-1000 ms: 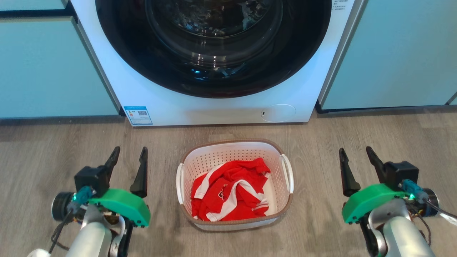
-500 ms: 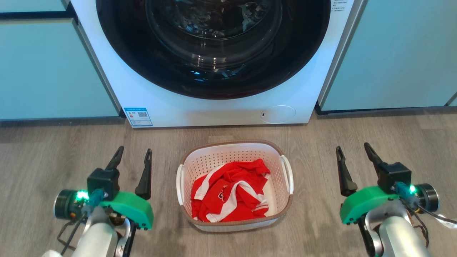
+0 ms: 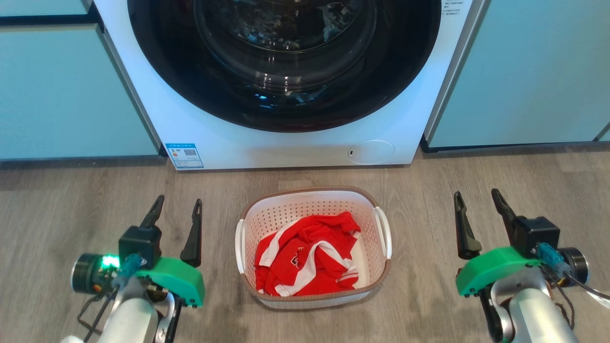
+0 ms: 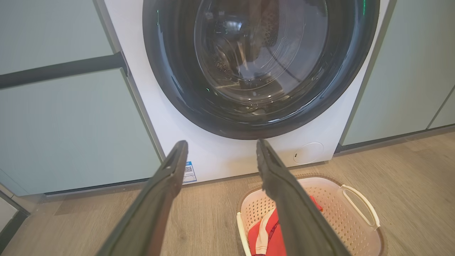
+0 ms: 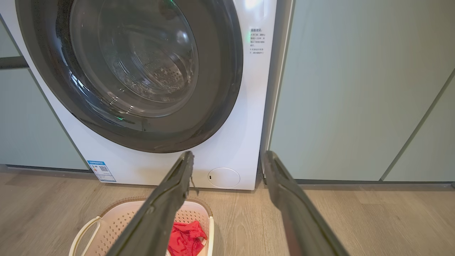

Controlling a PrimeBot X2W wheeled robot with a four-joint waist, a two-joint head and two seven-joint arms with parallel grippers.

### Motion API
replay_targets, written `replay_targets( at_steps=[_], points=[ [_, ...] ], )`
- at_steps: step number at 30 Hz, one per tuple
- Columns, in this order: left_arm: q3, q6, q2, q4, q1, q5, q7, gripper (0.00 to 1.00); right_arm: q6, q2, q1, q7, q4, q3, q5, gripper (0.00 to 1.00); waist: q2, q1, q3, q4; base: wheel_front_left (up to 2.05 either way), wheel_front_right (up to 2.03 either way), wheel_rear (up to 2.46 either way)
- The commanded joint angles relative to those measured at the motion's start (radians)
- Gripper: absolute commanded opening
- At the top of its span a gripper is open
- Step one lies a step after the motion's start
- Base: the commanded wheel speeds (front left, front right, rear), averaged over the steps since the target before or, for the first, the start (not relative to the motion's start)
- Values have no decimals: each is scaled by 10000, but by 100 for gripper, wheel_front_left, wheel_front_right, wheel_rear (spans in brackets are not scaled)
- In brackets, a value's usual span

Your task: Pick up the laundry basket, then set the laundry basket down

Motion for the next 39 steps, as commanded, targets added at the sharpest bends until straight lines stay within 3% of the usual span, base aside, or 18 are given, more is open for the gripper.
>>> replay_targets(
  at_steps=[1,30,39],
  points=[
    [348,66,214,-256,-638,-90,-107,100,-15,-15,-152,-124,-341,238,116,100,-1,0,3,-2,0,0,0],
    [70,168,251,174,-836,-273,-121,100,-15,-13,-281,-124,-121,488,-161,100,-1,0,88,-98,0,0,0],
    [42,161,271,175,-1086,-354,-132,100,-15,-13,-502,-124,-135,433,-160,100,-1,0,641,-75,0,0,0]
  ],
)
